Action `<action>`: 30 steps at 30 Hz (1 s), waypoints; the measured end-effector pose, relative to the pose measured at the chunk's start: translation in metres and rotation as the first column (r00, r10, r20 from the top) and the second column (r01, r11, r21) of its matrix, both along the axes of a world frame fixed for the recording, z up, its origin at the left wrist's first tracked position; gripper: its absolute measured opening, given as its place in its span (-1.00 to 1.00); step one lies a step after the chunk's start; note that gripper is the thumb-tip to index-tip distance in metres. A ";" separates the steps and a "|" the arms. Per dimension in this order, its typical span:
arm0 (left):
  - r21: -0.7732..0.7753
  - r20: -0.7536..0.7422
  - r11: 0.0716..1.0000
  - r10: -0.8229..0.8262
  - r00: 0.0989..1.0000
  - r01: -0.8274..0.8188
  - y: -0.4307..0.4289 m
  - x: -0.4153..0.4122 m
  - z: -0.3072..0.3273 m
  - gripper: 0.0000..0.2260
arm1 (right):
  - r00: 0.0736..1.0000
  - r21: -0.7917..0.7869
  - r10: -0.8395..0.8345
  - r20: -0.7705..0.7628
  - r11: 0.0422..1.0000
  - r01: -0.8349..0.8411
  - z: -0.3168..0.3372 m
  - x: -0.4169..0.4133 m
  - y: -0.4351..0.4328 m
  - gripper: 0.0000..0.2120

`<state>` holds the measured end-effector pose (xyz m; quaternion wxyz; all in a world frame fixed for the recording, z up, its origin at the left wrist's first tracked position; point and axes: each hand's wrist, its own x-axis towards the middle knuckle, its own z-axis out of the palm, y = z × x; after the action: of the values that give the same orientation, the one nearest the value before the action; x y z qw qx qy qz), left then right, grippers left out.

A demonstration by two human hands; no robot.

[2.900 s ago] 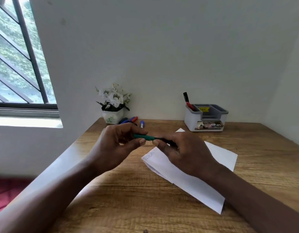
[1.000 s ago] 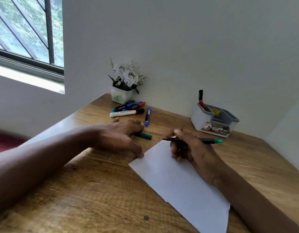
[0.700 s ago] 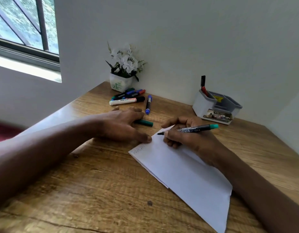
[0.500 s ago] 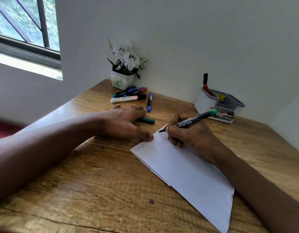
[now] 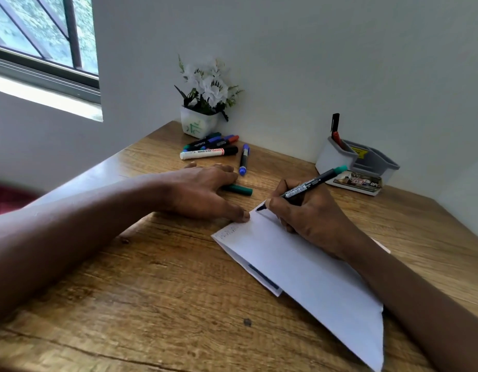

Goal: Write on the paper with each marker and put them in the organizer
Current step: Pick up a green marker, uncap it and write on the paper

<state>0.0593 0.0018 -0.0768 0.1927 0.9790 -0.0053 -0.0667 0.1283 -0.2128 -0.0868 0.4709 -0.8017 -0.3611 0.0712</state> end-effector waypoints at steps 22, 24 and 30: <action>0.001 -0.007 1.000 0.004 1.000 -0.004 0.000 0.002 0.000 -0.18 | 0.997 0.065 -0.072 0.023 0.995 0.071 -0.002 -0.001 0.000 -0.87; 0.003 0.002 1.000 0.005 1.000 -0.005 0.001 0.001 -0.001 -0.18 | 0.997 0.049 -0.071 0.039 0.996 0.069 -0.002 -0.002 0.000 -0.88; 0.003 -0.006 1.000 0.008 1.000 -0.008 0.000 0.002 0.000 -0.19 | 0.990 0.122 -0.141 -0.004 0.983 0.140 -0.004 0.000 0.001 -0.83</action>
<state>0.0610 0.0020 -0.0765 0.1914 0.9791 -0.0009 -0.0687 0.1282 -0.2115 -0.0908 0.5222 -0.7951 -0.3082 0.0137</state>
